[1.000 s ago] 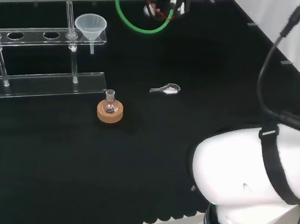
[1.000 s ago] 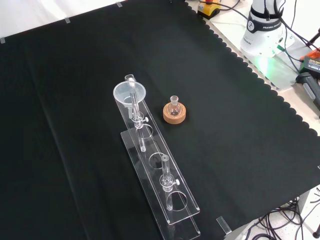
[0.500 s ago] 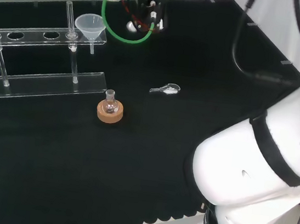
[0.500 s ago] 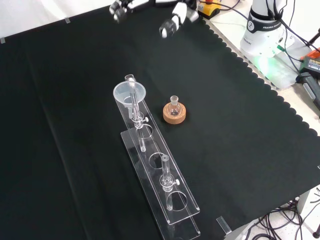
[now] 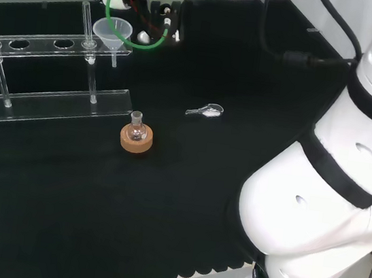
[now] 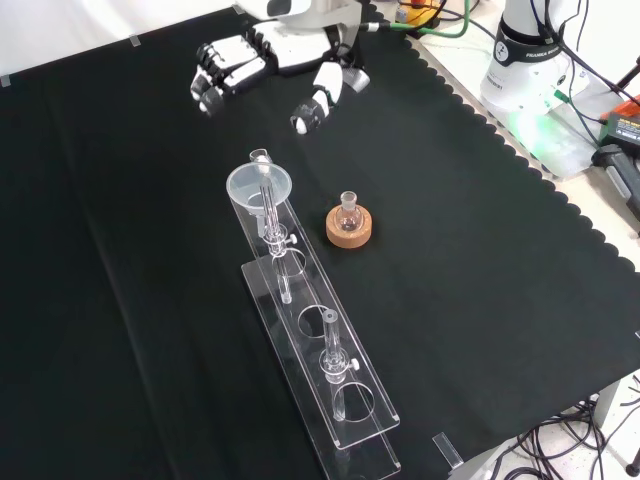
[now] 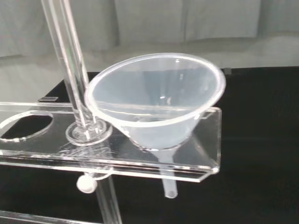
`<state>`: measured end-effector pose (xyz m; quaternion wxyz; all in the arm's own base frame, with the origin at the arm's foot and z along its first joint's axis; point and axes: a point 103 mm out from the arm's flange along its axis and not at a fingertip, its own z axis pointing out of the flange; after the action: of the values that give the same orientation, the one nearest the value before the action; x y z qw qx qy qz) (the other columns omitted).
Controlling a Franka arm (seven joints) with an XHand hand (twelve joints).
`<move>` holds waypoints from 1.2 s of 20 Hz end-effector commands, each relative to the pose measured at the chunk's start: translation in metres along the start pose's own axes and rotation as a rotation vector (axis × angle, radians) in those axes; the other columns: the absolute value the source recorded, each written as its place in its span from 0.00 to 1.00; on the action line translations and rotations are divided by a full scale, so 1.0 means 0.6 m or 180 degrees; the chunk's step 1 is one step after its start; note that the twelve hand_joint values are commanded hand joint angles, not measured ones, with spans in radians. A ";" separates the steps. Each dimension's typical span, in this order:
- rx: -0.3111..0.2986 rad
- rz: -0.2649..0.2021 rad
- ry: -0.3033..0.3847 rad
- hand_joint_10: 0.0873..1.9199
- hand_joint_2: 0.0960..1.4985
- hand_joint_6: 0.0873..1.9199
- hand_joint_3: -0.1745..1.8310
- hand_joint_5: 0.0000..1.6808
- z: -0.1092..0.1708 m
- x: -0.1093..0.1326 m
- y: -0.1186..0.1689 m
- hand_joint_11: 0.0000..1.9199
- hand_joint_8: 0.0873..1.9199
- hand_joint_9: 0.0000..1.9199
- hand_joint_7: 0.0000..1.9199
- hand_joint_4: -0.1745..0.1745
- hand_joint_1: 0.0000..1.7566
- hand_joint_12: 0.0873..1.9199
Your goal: Pick up the funnel from the transparent funnel stand.
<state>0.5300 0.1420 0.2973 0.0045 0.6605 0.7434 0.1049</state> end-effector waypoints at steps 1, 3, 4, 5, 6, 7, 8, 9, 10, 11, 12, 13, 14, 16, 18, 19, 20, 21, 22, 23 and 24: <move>0.0140 -0.0144 0.0170 0.41 0.57 0.00 0.26 0.19 0.049 0.013 0.030 0.00 0.30 0.03 0.01 0.41 0.05 0.69; 0.0226 -0.0178 0.0217 0.41 0.57 0.00 0.26 0.19 0.066 0.011 0.025 0.00 0.30 0.03 0.01 0.41 0.05 0.69; 0.0269 -0.0216 0.0213 0.41 0.57 0.00 0.26 0.19 0.074 0.010 0.022 0.00 0.30 0.03 0.01 0.41 0.05 0.69; 0.0316 -0.0251 0.0187 0.42 0.56 0.00 0.26 0.19 0.082 0.014 0.020 0.00 0.30 0.02 0.00 0.41 0.05 0.69; 0.0352 -0.0282 0.0158 0.42 0.55 0.00 0.26 0.19 0.091 0.014 0.017 0.00 0.30 0.02 0.00 0.41 0.06 0.69; 0.0386 -0.0302 0.0135 0.42 0.55 0.00 0.26 0.19 0.100 0.018 0.015 0.00 0.30 0.02 0.00 0.41 0.06 0.69; 0.0414 -0.0291 0.0136 0.42 0.54 0.00 0.26 0.18 0.107 0.018 0.014 0.00 0.30 0.02 0.00 0.41 0.07 0.69; 0.0440 -0.0272 0.0142 0.42 0.54 0.00 0.26 0.18 0.114 0.019 0.012 0.00 0.29 0.02 0.00 0.41 0.07 0.69; 0.0461 -0.0289 0.0136 0.43 0.53 0.00 0.26 0.18 0.121 0.019 0.012 0.00 0.29 0.02 0.00 0.41 0.07 0.69; 0.0489 -0.0313 0.0148 0.43 0.53 0.00 0.26 0.18 0.126 0.021 0.013 0.00 0.29 0.02 0.00 0.41 0.08 0.68; 0.0508 -0.0331 0.0146 0.43 0.53 0.00 0.26 0.18 0.130 0.022 0.013 0.00 0.29 0.01 0.00 0.42 0.08 0.68; 0.0527 -0.0348 0.0144 0.43 0.52 0.00 0.26 0.18 0.134 0.023 0.013 0.00 0.29 0.01 0.00 0.42 0.08 0.68; 0.0544 -0.0356 0.0136 0.43 0.52 0.00 0.26 0.18 0.139 0.023 0.014 0.00 0.28 0.01 0.00 0.42 0.08 0.68; 0.0584 -0.0372 0.0127 0.43 0.52 0.00 0.26 0.18 0.146 0.025 0.017 0.00 0.28 0.01 0.00 0.42 0.08 0.68; 0.0630 -0.0368 0.0148 0.43 0.52 0.00 0.26 0.17 0.157 0.020 0.019 0.00 0.28 0.01 0.00 0.42 0.08 0.68; 0.0654 -0.0352 0.0151 0.43 0.52 0.00 0.26 0.17 0.162 0.014 0.021 0.00 0.28 0.01 0.00 0.42 0.08 0.68; 0.0679 -0.0348 0.0160 0.43 0.52 0.00 0.26 0.17 0.166 0.010 0.021 0.00 0.28 0.01 0.00 0.42 0.08 0.68; 0.0702 -0.0315 0.0182 0.43 0.52 0.00 0.26 0.17 0.170 0.007 0.022 0.00 0.28 0.01 0.00 0.42 0.08 0.68; 0.0722 -0.0311 0.0177 0.43 0.52 0.00 0.27 0.17 0.173 0.004 0.023 0.00 0.28 0.01 0.00 0.43 0.08 0.68; 0.0733 -0.0359 0.0216 0.43 0.52 0.00 0.27 0.17 0.175 -0.004 0.023 0.00 0.27 0.01 0.00 0.43 0.08 0.68; 0.0741 -0.0362 0.0217 0.43 0.51 0.00 0.27 0.17 0.178 -0.009 0.021 0.00 0.27 0.00 0.00 0.44 0.08 0.67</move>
<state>0.5574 0.1651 0.2039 -0.0781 0.6164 0.7822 0.0456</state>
